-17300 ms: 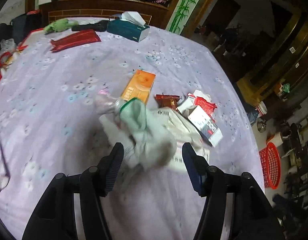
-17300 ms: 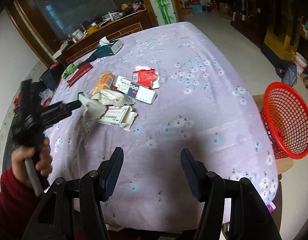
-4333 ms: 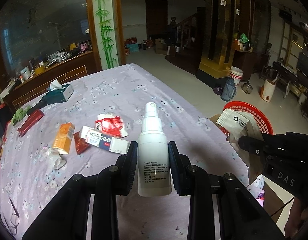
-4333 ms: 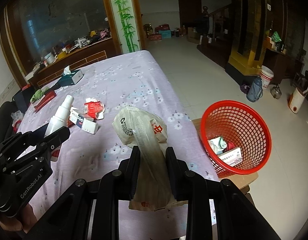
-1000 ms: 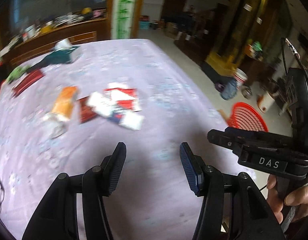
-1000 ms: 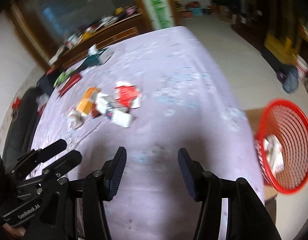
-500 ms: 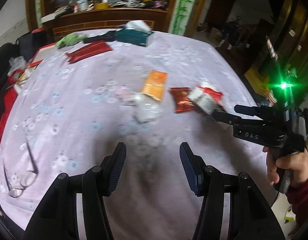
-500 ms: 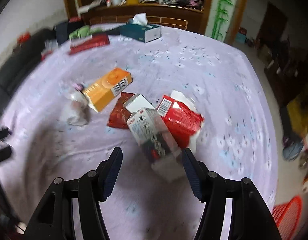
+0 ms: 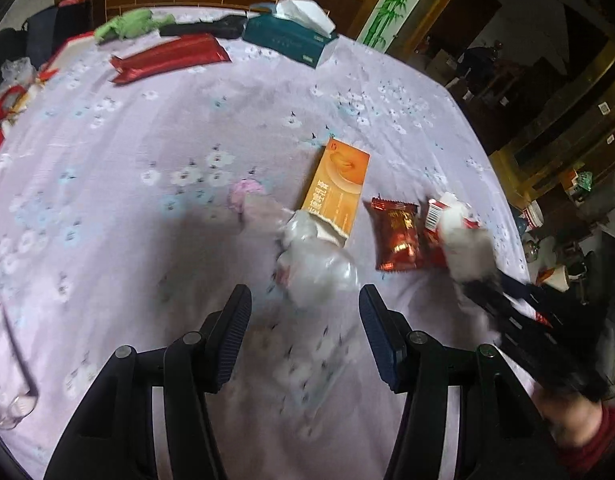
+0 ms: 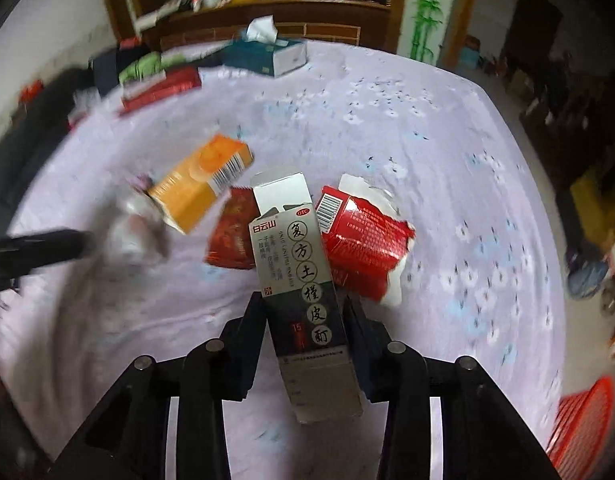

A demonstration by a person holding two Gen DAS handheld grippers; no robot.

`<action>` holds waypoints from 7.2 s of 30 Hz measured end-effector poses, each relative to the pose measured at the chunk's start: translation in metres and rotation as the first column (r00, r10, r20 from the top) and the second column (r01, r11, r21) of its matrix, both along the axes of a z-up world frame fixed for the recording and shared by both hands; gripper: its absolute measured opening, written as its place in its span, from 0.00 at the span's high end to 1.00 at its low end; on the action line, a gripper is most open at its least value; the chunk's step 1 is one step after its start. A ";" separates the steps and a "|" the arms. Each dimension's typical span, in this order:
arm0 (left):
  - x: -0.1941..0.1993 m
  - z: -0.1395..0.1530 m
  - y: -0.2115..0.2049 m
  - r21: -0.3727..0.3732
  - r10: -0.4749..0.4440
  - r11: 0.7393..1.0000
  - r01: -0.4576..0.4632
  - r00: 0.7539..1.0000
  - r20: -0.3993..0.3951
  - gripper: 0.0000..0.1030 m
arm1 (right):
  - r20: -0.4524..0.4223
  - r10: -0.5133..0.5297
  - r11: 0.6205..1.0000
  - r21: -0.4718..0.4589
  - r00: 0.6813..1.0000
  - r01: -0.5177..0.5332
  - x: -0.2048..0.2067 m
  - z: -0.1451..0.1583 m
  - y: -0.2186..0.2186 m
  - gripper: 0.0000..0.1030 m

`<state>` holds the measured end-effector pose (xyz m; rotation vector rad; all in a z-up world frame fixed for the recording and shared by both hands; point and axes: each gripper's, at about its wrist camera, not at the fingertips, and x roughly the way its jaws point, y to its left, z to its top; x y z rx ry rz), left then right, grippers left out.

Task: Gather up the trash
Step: 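Grasp the white medicine box with the right tool while the left tool grasps a white plastic bag, then carry the medicine box in the right tool and bag in the left tool to the wastebasket, then open the right tool to drop the box while the left tool drops the bag into the basket, then move both open tools back over the table toward the remaining wrappers, then grasp the purple crumpled ball with the left tool while the right tool grasps the brown candy wrapper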

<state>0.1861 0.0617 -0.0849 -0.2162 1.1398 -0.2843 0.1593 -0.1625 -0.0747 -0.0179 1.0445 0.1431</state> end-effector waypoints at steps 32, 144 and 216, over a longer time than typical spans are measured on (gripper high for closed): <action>-0.127 0.035 -0.068 0.157 -0.181 0.978 0.141 0.942 0.284 0.67 | -0.014 -0.191 0.957 0.220 0.981 0.190 -0.141 0.022 -0.028 0.59; -0.184 0.038 -0.471 0.183 -0.760 0.648 0.740 0.608 0.230 0.40 | -0.027 -0.741 0.629 0.319 0.671 0.708 -0.251 0.046 -0.389 0.45; 0.073 -0.042 0.008 0.177 -0.081 0.982 0.070 0.995 0.056 0.73 | -0.089 -0.188 0.960 0.193 0.978 0.202 -0.104 0.038 -0.021 0.45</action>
